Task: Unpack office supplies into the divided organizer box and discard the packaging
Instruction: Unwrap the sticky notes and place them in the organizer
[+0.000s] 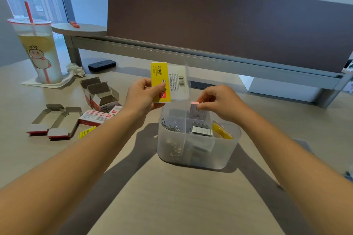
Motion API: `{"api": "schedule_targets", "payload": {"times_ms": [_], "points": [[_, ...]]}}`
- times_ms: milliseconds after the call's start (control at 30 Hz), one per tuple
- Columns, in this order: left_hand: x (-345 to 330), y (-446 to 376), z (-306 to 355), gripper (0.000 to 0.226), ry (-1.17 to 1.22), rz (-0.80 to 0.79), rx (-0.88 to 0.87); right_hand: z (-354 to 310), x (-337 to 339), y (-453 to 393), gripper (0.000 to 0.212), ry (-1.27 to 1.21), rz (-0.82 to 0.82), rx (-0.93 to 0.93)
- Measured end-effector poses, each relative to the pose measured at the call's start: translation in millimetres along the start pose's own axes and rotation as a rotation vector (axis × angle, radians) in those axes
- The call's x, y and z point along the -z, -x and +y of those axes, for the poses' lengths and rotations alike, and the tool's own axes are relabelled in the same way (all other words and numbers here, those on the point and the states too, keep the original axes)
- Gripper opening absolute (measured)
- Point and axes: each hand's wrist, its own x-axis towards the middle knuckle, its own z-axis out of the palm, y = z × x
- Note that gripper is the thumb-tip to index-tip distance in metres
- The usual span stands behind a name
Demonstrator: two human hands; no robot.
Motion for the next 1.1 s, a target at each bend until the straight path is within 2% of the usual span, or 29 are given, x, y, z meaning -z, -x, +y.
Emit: {"api": "schedule_targets", "payload": {"times_ms": [200,433,500,600,733,867,967,1033,1100], "points": [[6.8,9.0,5.0,0.013,-0.024,-0.001,0.004,-4.3,2.2,9.7,0.022,-0.043,0.100,0.027],[37.2,58.3,7.1,0.004,-0.018,0.022,0.000,-31.6,-4.6,73.3,0.025,-0.077,0.259,0.149],[50.8,77.7,-1.2,0.016,-0.024,0.027,-0.001,-40.5,-14.8,95.8,0.024,-0.088,0.278,0.212],[69.2,102.9,-21.2,0.029,-0.108,0.050,0.012,-49.8,-37.1,123.1,0.026,-0.016,0.223,0.275],[85.5,116.8,-45.8,0.039,-0.368,0.148,0.013,-51.0,-67.2,143.0,0.025,-0.024,0.118,0.261],[92.0,114.8,-47.7,0.044,-0.787,0.248,-0.113,-43.5,-84.6,149.5,0.035,0.103,-0.060,0.202],[96.1,119.8,-47.1,0.050,-1.055,0.295,-0.220,-43.7,-86.2,149.3,0.035,0.114,-0.062,0.174],[96.3,130.1,-47.2,0.045,-1.132,0.188,-0.342,-44.4,-86.6,149.2,0.035,0.123,-0.057,0.178],[95.2,140.6,-48.3,0.042,-1.274,-0.034,-0.411,-45.2,-86.6,149.6,0.035,0.125,-0.054,0.181]]}}
